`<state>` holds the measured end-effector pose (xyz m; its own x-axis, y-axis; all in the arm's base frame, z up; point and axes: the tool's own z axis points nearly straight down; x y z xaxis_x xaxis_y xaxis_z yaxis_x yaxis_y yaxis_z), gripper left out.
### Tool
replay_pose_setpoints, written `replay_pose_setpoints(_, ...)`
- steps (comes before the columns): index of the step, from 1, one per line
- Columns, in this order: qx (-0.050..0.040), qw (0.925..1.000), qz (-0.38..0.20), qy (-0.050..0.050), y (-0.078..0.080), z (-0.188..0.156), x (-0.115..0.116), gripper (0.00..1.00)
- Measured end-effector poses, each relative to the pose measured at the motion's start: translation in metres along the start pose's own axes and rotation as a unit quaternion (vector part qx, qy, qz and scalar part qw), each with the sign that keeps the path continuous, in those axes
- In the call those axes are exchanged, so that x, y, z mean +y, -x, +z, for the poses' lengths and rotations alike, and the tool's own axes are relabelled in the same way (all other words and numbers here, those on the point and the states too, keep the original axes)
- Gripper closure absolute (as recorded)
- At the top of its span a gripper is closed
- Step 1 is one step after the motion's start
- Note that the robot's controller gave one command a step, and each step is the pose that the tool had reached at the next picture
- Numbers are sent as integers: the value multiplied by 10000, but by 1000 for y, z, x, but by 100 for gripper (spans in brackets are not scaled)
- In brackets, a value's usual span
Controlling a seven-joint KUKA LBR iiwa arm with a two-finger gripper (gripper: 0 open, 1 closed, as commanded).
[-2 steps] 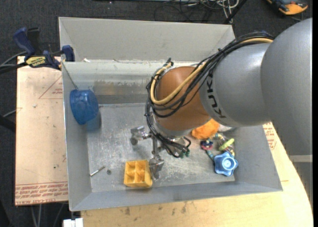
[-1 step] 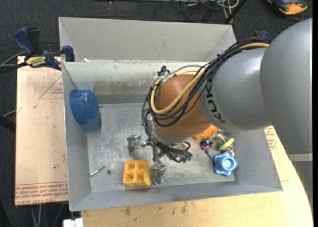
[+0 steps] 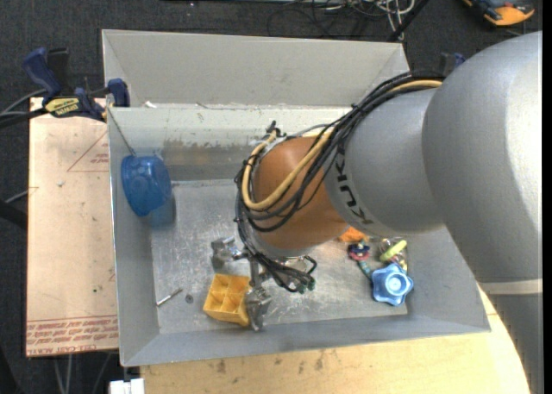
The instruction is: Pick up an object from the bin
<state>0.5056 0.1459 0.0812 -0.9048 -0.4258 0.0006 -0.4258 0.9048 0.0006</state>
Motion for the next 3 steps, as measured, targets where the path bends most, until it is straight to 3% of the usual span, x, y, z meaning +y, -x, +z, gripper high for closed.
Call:
replay_pose_setpoints(1,-111,9963,-856,15,0,5,24,100)
replay_pose_setpoints(2,-110,9963,-855,14,0,5,24,100)
replay_pose_setpoints(3,-54,9974,-715,-9,15,-157,19,100)
